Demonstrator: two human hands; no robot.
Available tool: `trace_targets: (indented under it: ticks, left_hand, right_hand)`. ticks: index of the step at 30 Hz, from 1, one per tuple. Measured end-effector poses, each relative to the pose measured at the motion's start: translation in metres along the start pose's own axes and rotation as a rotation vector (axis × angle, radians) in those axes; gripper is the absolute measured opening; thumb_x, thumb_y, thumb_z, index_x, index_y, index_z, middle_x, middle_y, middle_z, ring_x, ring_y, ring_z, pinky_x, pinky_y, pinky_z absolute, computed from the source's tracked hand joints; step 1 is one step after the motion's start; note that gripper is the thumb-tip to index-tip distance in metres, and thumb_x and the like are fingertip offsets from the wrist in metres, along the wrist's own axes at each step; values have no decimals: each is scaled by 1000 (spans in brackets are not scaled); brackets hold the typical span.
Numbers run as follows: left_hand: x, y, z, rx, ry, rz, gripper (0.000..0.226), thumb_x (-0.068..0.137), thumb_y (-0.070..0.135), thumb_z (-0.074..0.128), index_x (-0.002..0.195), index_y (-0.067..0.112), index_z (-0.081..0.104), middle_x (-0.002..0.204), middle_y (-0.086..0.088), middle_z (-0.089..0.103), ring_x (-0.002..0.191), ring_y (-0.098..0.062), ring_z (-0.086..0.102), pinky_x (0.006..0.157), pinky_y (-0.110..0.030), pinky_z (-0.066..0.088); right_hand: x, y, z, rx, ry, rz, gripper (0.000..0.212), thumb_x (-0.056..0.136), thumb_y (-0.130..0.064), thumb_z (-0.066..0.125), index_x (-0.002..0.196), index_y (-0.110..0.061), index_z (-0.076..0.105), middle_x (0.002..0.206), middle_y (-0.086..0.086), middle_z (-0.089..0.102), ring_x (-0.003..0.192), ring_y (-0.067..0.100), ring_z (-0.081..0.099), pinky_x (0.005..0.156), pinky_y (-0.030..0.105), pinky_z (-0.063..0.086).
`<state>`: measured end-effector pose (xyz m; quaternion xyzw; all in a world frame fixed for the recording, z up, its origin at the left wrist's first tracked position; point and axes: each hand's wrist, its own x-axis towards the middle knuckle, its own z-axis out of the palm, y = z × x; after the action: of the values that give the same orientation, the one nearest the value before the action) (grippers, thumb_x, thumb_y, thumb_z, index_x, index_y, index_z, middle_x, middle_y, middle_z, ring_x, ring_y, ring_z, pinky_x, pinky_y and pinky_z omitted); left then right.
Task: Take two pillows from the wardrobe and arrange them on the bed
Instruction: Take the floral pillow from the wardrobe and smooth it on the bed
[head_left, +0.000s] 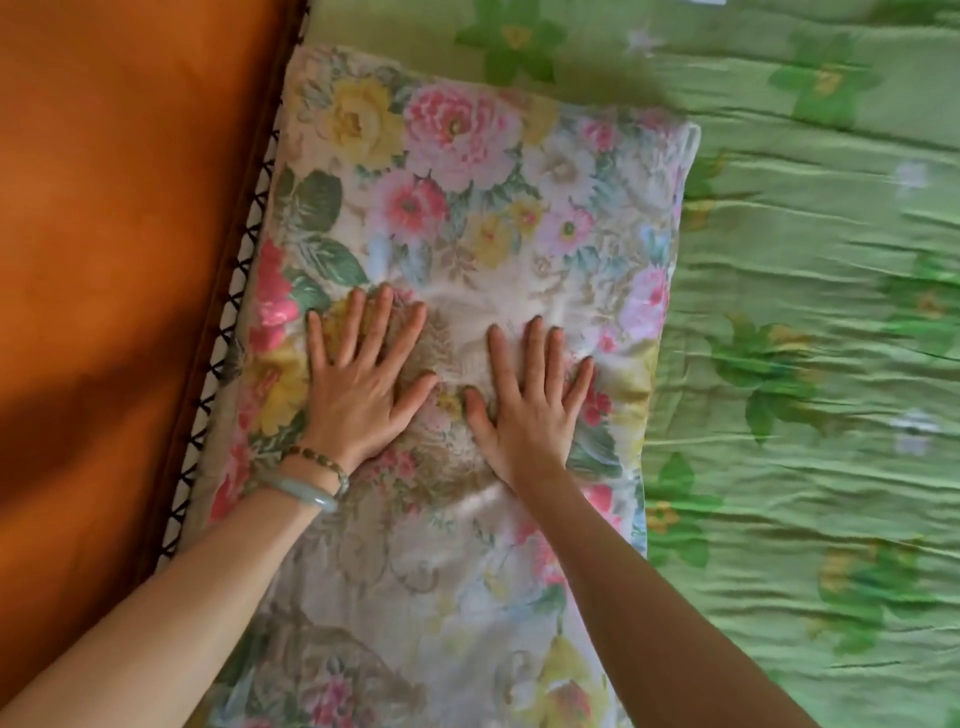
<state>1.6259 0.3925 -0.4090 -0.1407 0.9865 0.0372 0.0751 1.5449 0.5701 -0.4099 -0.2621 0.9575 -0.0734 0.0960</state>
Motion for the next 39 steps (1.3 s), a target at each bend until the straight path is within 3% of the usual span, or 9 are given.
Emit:
trace_targets:
  ticks: [4, 7, 11, 14, 21, 26, 28, 32, 39]
  left_hand:
    - [-2, 6, -25, -55, -30, 1, 72, 96, 66, 16, 157, 28, 9, 165, -8, 7, 151, -32, 6, 116, -66, 5]
    - [7, 2, -61, -76, 34, 57, 73, 96, 67, 14, 157, 26, 14, 164, -11, 11, 150, -33, 10, 118, -62, 3]
    - [77, -8, -91, -108, 68, 9, 74, 95, 68, 6, 156, 28, 10, 164, -8, 9, 151, -30, 6, 119, -56, -5]
    - [106, -11, -75, -32, -19, 2, 75, 91, 71, 3, 155, 34, 1, 165, -5, 5, 152, -26, 5, 119, -57, -6]
    - [120, -16, -37, 2, -61, -3, 73, 93, 70, 5, 156, 35, 4, 165, -1, 7, 152, -22, 4, 119, -57, -4]
    - [138, -26, -79, 16, 48, 212, 79, 96, 68, 10, 152, 18, 31, 157, -12, 33, 146, -29, 28, 120, -54, 4]
    - [167, -37, -92, -25, 64, 134, 80, 93, 71, 3, 154, 24, 23, 161, -8, 25, 148, -28, 21, 120, -48, -1]
    - [205, -45, -78, -59, -95, -101, 86, 78, 80, -11, 154, 41, -1, 165, 2, -5, 152, -27, -5, 117, -62, -4]
    - [206, -43, -41, -52, -43, -132, 77, 82, 79, -12, 151, 46, -6, 165, 7, -3, 152, -21, -5, 117, -60, -5]
  right_hand:
    - [-1, -2, -25, 62, -54, -12, 66, 90, -61, 27, 148, -36, 9, 159, 9, 13, 147, 29, 9, 113, 63, 5]
    - [10, 4, -60, 149, 64, -81, 67, 90, -63, 25, 149, -32, 20, 158, 12, 13, 146, 31, 8, 113, 60, -3]
    - [85, 7, -89, 132, 72, -8, 70, 89, -67, 15, 150, -36, 4, 160, 8, -4, 146, 28, -10, 111, 57, -16]
    - [119, 10, -73, 34, -17, -27, 71, 89, -69, 13, 149, -37, -6, 160, 5, -11, 146, 27, -14, 111, 61, -14]
    - [131, 11, -32, -41, -48, -16, 69, 88, -68, 5, 147, -37, -11, 161, 4, -7, 147, 26, -11, 111, 62, -11]
    - [155, 20, -68, 142, -35, -71, 70, 82, -76, -2, 142, -46, -18, 155, -2, -19, 144, 28, -16, 107, 61, -21]
    - [189, 25, -83, 141, 24, -40, 71, 82, -76, 1, 144, -46, -14, 157, -1, -15, 145, 30, -15, 104, 59, -22]
    - [222, 46, -74, 47, -61, 37, 72, 84, -76, 9, 147, -43, -3, 160, 1, -11, 145, 29, -17, 106, 61, -21]
    - [225, 47, -36, 79, -49, 84, 73, 82, -77, 1, 147, -45, -3, 160, -4, -11, 145, 23, -19, 109, 57, -21]
